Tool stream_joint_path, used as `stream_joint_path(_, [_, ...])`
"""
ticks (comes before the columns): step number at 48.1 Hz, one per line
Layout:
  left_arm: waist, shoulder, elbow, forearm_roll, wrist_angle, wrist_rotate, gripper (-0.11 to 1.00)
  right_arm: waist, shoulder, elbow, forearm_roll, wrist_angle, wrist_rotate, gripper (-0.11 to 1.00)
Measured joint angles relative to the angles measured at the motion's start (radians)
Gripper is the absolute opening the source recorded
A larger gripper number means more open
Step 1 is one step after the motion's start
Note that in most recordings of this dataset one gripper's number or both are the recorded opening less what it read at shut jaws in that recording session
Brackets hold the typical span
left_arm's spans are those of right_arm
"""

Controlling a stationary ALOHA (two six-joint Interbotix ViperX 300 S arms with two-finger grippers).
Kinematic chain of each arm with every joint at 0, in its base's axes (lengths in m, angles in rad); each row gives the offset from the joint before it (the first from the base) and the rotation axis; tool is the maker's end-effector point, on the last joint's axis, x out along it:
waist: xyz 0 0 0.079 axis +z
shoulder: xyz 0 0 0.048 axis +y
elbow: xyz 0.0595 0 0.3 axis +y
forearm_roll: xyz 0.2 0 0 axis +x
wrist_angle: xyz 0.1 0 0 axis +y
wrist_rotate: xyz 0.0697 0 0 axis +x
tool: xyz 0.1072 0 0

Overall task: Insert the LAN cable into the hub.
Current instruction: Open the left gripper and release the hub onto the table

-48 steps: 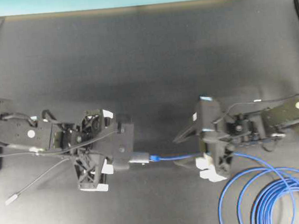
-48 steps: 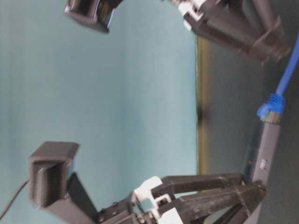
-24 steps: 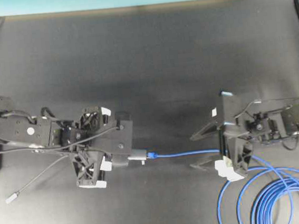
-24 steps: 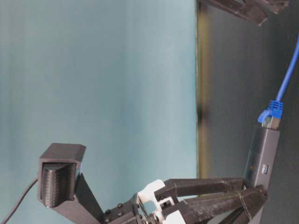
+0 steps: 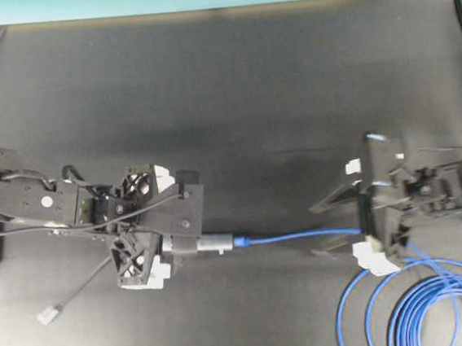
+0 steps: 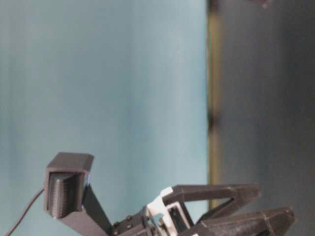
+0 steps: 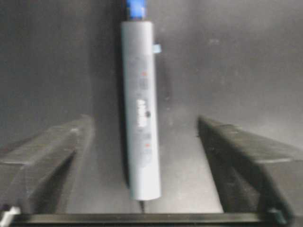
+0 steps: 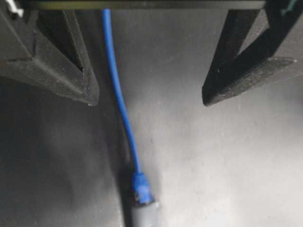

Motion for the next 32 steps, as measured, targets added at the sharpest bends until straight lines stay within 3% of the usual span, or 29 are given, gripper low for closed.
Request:
stream_joint_path(18, [0.023, -0.209, 0.156, 0.0, 0.048, -0.009, 0.84, 0.003, -0.229, 0.133, 0.0, 0.006, 0.0, 0.85])
stream_joint_path(32, [0.012, -0.321, 0.25, 0.0, -0.092, -0.009, 0.83, 0.003, -0.387, 0.187, 0.0, 0.031, -0.002, 0.85])
